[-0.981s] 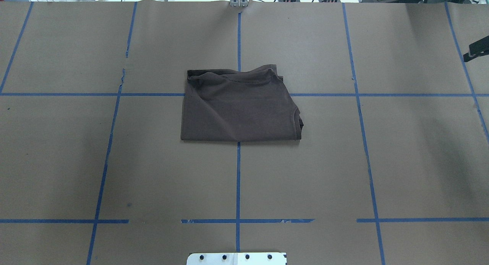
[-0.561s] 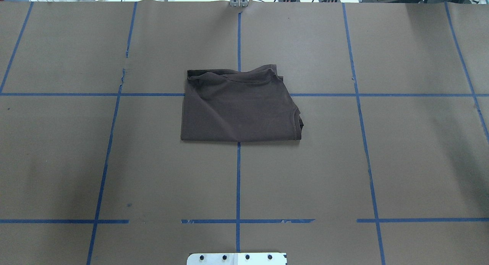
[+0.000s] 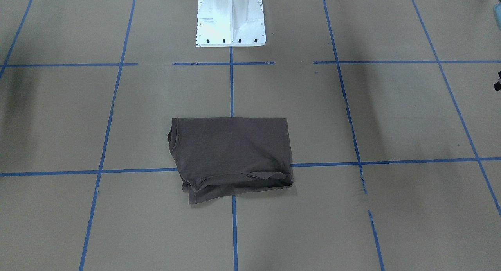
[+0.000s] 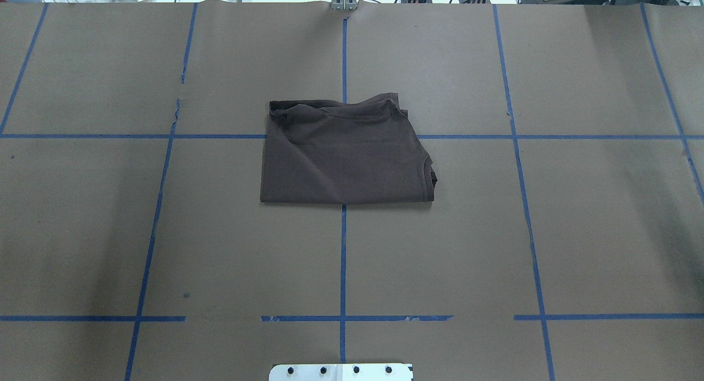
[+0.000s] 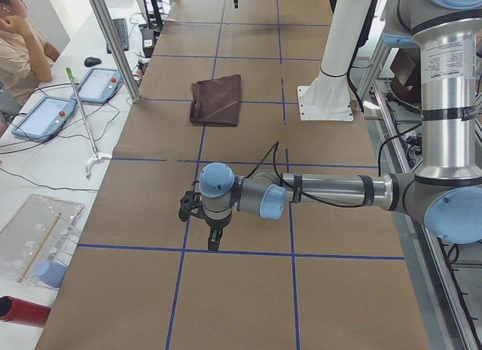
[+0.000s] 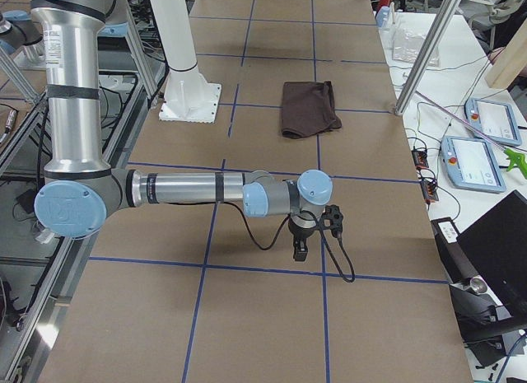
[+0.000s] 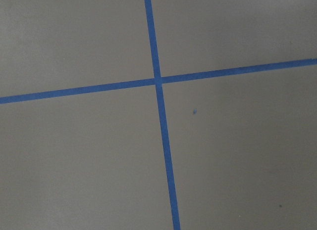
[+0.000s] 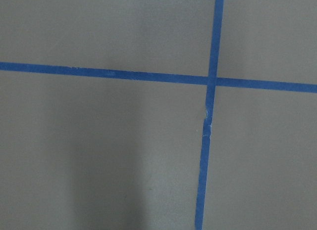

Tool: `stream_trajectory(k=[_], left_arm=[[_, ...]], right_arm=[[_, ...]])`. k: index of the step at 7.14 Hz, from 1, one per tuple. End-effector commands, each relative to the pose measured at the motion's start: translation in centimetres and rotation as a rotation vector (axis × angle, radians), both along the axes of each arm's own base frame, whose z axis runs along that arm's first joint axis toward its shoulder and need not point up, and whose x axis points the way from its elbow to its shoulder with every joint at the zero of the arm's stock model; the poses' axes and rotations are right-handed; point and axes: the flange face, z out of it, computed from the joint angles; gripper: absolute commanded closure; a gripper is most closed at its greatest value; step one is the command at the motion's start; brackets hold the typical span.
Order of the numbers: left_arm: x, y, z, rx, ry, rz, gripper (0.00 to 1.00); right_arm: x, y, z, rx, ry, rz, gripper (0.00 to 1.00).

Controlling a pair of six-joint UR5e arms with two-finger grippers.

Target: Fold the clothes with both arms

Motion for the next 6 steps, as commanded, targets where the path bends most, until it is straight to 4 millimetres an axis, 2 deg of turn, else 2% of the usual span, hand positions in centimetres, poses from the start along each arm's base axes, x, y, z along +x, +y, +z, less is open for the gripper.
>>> stream_trajectory(k=[1, 2, 3, 4, 6], left_arm=[[0.5, 0.0, -0.5, 0.011, 0.001, 0.011, 0.00], [0.6, 0.0, -1.6, 0.028, 0.003, 0.013, 0.00], [0.4, 1.0, -3.1, 0.026, 0.003, 0.011, 0.00], [0.4, 1.2, -3.4, -0.026, -0.003, 0.012, 0.00], [0.4, 1.3, -3.4, -0.051, -0.007, 0.012, 0.00]], right_arm=[[0.0, 0.5, -0.5, 0.014, -0.015, -0.005, 0.00], [0.0, 0.4, -2.4, 0.030, -0.016, -0.003, 0.00], [0.0, 0.5, -3.8, 0.030, -0.016, -0.003, 0.00], [0.1, 0.6, -4.7, 0.014, -0.011, -0.003, 0.00], [0.1, 0.4, -4.9, 0.013, -0.007, -0.002, 0.00]])
